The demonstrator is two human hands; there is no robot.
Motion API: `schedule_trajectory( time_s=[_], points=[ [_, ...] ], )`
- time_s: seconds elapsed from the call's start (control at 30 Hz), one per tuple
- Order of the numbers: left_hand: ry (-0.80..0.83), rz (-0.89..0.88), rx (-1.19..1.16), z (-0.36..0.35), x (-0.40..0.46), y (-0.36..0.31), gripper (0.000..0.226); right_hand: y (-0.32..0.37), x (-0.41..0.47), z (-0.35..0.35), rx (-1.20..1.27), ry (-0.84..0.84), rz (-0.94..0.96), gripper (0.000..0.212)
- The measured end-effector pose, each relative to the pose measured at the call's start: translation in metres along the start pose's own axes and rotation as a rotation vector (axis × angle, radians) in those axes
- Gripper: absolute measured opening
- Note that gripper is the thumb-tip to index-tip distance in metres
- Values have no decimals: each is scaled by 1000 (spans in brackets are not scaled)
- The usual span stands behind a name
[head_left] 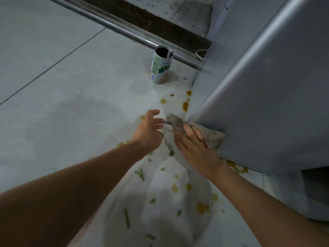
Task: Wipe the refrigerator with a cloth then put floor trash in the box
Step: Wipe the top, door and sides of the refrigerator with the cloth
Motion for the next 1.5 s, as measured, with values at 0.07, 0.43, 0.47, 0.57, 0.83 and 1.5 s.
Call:
schedule_trajectory(
  time_s=[0.07,0.43,0.47,0.57,0.83,1.5],
  points=[
    [4,1,12,2,-2,1,67,10,2,-9,23,78,13,35],
    [54,-87,105,-10,-18,-22,63,-26,-12,24,80,12,24,37],
    [54,-90,99,-13,-17,-25,63,-41,-13,36,81,-75,-29,36],
    [69,-88,98,-33,-10,-34,64,-84,-27,57,3,-266,-181,31],
    [35,-67,78,-55,-6,-28,70,-37,-70,-11,-28,83,28,50],
    [-109,-72,134,-91,-31,-45,70,-96,-130,-5,107,-22,-117,45]
  ],
)
Point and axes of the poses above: each hand's wrist, its own x-axis towards the middle knuckle, its own z-axis out of the back of the hand, y = z × x, the point moved 6 cm from there along x, towards the middle knuckle, and after that the axes turned 13 degrees about y, right-handed, at the moved point
